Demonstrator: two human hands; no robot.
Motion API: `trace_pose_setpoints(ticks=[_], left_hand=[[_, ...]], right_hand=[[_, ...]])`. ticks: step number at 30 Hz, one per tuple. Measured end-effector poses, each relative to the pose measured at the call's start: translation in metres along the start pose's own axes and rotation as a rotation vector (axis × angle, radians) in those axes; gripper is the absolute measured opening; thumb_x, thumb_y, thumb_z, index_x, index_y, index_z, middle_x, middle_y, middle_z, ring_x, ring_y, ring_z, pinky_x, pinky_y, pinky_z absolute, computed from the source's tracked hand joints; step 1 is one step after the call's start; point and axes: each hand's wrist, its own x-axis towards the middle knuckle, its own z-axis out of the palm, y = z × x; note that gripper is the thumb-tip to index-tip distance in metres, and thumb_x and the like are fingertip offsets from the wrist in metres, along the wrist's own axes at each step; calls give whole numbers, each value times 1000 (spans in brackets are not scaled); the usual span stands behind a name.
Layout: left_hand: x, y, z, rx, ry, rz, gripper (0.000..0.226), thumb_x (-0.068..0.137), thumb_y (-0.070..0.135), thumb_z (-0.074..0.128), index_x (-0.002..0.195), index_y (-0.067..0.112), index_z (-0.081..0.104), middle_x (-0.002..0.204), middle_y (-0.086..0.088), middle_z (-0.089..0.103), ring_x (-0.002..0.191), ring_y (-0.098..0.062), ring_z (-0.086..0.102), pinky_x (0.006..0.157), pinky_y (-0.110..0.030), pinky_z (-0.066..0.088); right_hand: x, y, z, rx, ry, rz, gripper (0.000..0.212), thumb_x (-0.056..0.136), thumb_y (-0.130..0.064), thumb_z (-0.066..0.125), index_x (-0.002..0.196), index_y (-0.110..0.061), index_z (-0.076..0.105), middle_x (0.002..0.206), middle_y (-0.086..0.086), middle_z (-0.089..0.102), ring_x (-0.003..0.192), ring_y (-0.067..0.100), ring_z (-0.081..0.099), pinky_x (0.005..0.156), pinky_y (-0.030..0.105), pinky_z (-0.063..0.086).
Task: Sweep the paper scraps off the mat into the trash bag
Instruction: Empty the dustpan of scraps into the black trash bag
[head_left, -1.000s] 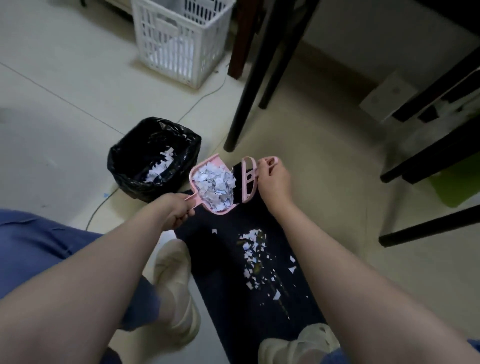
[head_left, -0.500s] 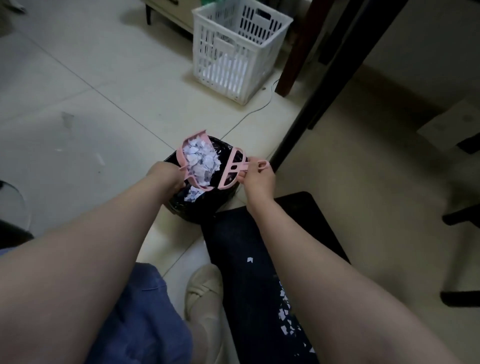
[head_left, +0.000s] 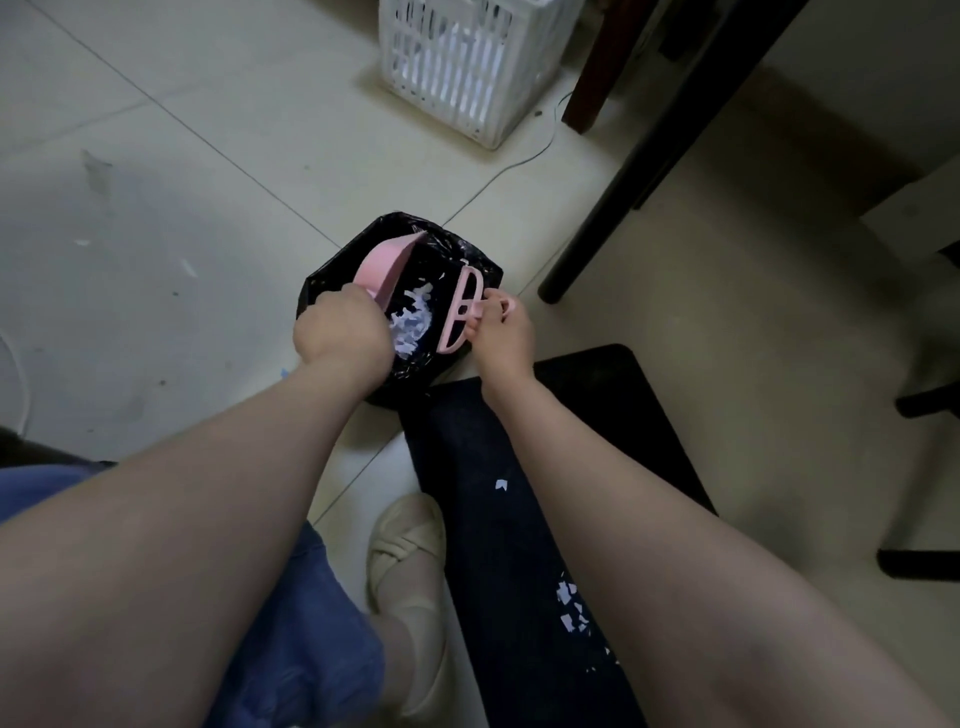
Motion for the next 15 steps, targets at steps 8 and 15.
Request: trace_pose_setpoints(ticks=[8, 15], left_hand=[[-13, 3, 4, 109, 17, 129, 38, 89, 6, 50, 126, 7, 47, 122, -17, 56, 109, -36, 57, 81, -36, 46], [-18, 6, 0, 95, -18, 92, 39, 88, 7, 51, 126, 3, 46, 125, -18, 54, 113, -35, 55, 84, -37, 45]], right_hand=[[-1, -15, 12, 46, -17, 37, 22, 95, -26, 35, 89, -22, 55, 88, 4, 64, 83, 22, 62, 83, 41, 54], [-4, -17, -7, 222, -38, 70, 22, 102, -15, 35, 104, -14, 57, 93, 10, 66, 82, 20, 67, 85, 36, 58]])
